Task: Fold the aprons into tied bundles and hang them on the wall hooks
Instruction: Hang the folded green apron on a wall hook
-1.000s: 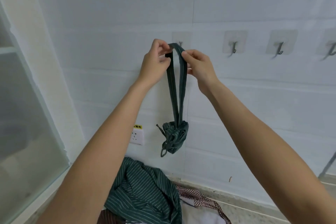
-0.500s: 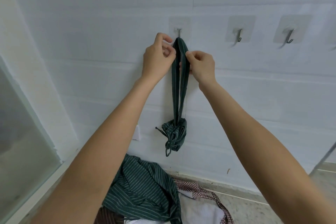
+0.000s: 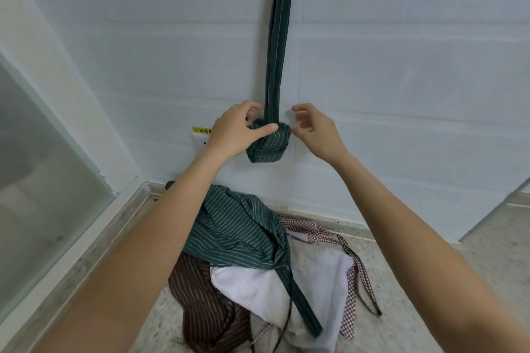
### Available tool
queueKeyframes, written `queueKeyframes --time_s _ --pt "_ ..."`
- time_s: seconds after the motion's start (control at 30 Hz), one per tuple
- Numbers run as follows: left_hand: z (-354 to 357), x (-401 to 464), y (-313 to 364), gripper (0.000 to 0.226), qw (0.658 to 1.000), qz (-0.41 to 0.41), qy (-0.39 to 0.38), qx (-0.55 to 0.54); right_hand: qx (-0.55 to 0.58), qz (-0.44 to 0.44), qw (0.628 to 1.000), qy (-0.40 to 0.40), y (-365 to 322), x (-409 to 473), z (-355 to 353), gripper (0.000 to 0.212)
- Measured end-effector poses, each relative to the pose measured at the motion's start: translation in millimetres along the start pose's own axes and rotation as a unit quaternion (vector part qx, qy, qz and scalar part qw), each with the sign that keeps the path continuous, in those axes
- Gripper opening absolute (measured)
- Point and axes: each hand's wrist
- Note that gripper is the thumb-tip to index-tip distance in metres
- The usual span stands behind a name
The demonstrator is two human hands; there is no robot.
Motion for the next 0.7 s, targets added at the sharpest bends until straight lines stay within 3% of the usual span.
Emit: queueKeyframes --time_s 0.1,0.17,0.3,0.53,0.7 --pt "14.3 -3.5 -11.9 0.053 1.0 -0.024 0.01 0.005 0.055 0.044 0.997 -0.038 7.6 -8.0 23.5 0.041" --pt "19.7 -3.7 -17.3 0.041 0.998 -0.04 0.03 -0.043 0.11 0.056 0.992 -0.009 7.6 -11.3 32.6 0.039" --pt "32.4 -7.2 -29.1 0.021 0.983 -0.067 0.032 -0.169 0.004 0.014 0.998 0.062 17.1 -12.2 45.1 0.035" --pt "55.4 -2.1 -44.7 0.018 0.958 -0.098 0.068 -0.262 -0.147 -0.01 0.985 0.094 19.4 -3.5 51.9 0.034" --pt "52.6 -1.9 -47.8 0.019 0.974 -0.041 0.078 -0.207 -0.167 -0.005 0.98 0.104 15.1 -3.6 52.1 0.037"
Point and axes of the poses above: each hand's wrist, its own x-axis towards the middle knuckle, its own z-axis out of the palm, y = z × x, and after that the axes turned 7 degrees about -x, right-handed
